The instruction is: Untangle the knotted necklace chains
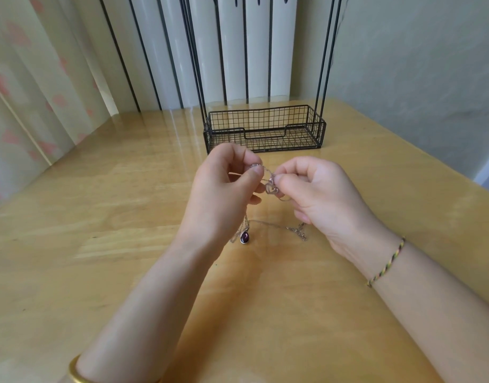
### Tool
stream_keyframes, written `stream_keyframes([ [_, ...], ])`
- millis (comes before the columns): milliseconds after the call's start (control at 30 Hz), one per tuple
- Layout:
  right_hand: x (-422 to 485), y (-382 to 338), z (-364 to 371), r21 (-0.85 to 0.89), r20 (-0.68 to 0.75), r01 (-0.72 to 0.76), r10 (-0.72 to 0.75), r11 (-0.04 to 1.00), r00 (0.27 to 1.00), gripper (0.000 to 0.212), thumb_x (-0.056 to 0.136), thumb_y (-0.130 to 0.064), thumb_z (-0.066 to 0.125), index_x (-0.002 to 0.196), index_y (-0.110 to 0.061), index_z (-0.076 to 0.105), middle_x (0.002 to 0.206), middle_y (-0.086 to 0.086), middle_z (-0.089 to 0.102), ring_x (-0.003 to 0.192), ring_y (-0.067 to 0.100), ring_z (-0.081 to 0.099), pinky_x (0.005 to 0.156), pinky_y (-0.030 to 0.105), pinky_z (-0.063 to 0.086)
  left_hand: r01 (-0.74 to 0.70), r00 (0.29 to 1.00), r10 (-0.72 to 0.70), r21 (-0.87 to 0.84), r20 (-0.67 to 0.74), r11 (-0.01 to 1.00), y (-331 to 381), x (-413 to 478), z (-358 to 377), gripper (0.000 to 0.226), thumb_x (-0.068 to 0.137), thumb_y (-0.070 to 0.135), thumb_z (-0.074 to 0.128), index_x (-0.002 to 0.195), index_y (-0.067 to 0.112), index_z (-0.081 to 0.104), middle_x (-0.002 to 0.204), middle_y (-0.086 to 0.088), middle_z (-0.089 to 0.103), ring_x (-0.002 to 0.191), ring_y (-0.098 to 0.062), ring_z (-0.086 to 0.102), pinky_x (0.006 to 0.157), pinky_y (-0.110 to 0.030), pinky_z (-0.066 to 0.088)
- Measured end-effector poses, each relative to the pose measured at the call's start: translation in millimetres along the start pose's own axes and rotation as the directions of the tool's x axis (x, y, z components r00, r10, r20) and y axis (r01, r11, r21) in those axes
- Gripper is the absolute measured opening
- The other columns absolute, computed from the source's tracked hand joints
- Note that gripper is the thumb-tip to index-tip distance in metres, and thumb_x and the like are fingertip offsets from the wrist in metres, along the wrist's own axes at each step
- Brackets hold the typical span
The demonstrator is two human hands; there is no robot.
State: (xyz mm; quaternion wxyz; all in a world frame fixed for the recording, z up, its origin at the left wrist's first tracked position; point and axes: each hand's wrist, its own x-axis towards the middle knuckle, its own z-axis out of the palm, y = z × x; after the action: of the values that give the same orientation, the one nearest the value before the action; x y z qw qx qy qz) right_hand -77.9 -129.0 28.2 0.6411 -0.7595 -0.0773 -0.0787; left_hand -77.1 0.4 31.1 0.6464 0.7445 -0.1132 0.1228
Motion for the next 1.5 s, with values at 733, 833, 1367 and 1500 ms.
stream_keyframes([
  [733,0,-4,-5,0.297,-0.012,-0.113,0.122,0.948,0.992,0.022,0.083,0.003,0.050,0.067,-0.012,0.055,0.061,0.000,0.059,0.040,0.008,0.029,0.039,0.019,0.024,0.086,0.995,-0.091,0.106,0.045,0.991,2,2,-9,0.023,0.088,0.000,0.055,0.086,0.019,0.066,0.068,0.002,0.051,0.057,-0.011,0.039,0.054,-0.025,0.035],
  [833,0,-5,-6,0.294,0.002,-0.119,0.124,0.948,0.992,0.021,0.084,0.002,0.050,0.068,-0.011,0.055,0.062,0.003,0.061,0.040,0.008,0.030,0.037,0.020,0.024,0.120,0.986,-0.130,0.094,0.107,0.988,4,0,-7,0.013,0.087,0.009,0.062,0.081,0.019,0.070,0.069,-0.001,0.051,0.062,-0.016,0.037,0.058,-0.029,0.032],
  [1367,3,-2,-10,0.293,0.009,-0.114,0.117,0.949,0.993,0.016,0.087,0.001,0.049,0.078,-0.012,0.054,0.049,0.001,0.051,0.033,0.007,0.023,0.034,0.015,0.016,0.225,0.952,-0.234,0.067,0.196,0.972,0,1,-4,0.008,0.070,0.029,0.064,0.071,0.021,0.063,0.067,0.009,0.057,0.067,-0.010,0.053,0.065,-0.028,0.042],
  [1500,3,-1,-11,0.285,-0.001,-0.109,0.114,0.952,0.994,0.013,0.088,-0.001,0.050,0.080,-0.011,0.054,0.048,0.000,0.042,0.033,0.006,0.021,0.035,0.015,0.014,0.243,0.948,-0.251,0.062,0.194,0.968,0,0,-3,0.006,0.069,0.028,0.063,0.068,0.022,0.062,0.065,0.008,0.058,0.067,-0.011,0.054,0.067,-0.030,0.043],
])
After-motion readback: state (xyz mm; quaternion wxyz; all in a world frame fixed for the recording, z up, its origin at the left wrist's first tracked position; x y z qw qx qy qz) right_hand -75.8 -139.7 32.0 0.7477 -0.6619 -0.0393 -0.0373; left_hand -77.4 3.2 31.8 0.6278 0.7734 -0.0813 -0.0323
